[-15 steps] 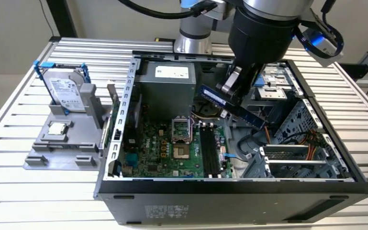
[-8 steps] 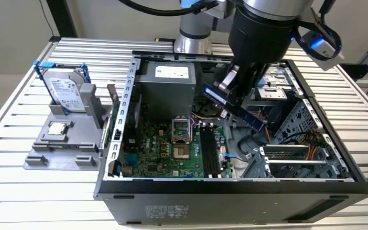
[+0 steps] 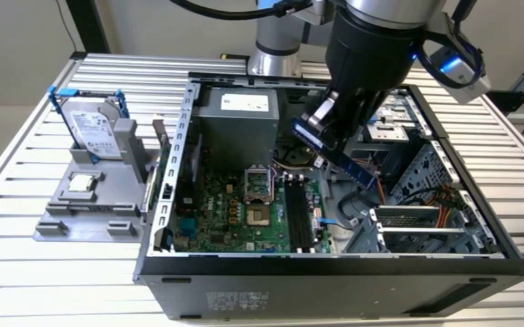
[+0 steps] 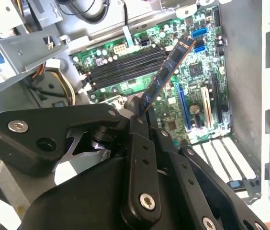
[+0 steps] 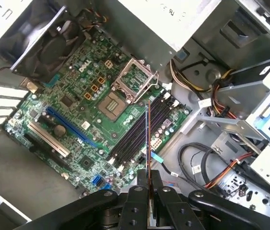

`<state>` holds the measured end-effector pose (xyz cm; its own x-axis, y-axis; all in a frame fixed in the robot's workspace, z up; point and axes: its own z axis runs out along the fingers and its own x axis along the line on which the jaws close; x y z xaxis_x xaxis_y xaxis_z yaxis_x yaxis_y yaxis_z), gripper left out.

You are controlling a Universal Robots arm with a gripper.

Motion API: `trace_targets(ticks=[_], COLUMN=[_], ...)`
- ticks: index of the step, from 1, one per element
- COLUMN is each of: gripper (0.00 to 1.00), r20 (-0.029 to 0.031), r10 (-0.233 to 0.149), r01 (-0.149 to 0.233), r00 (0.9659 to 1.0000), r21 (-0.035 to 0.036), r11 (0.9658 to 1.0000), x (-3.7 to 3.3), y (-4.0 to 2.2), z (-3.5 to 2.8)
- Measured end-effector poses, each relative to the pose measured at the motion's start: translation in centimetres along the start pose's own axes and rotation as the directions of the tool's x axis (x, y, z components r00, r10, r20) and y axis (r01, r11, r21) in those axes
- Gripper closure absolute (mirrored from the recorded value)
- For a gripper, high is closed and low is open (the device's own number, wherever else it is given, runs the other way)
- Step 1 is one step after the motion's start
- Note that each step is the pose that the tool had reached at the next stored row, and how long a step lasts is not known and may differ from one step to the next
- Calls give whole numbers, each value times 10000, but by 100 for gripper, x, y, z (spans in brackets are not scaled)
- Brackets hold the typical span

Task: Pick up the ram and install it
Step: 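Insert the ram into the slot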

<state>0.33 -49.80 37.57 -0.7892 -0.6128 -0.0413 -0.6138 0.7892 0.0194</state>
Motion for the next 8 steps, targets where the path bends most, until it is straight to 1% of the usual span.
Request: trace_targets(ticks=[4, 8], gripper=[100, 100], r20=[7, 16], r10=[360, 789], r01=[-360, -789], r00=[9994, 9969], r21=[14, 32], r11=[9993, 9969], x=[0, 0], y=[0, 0], z=[0, 0])
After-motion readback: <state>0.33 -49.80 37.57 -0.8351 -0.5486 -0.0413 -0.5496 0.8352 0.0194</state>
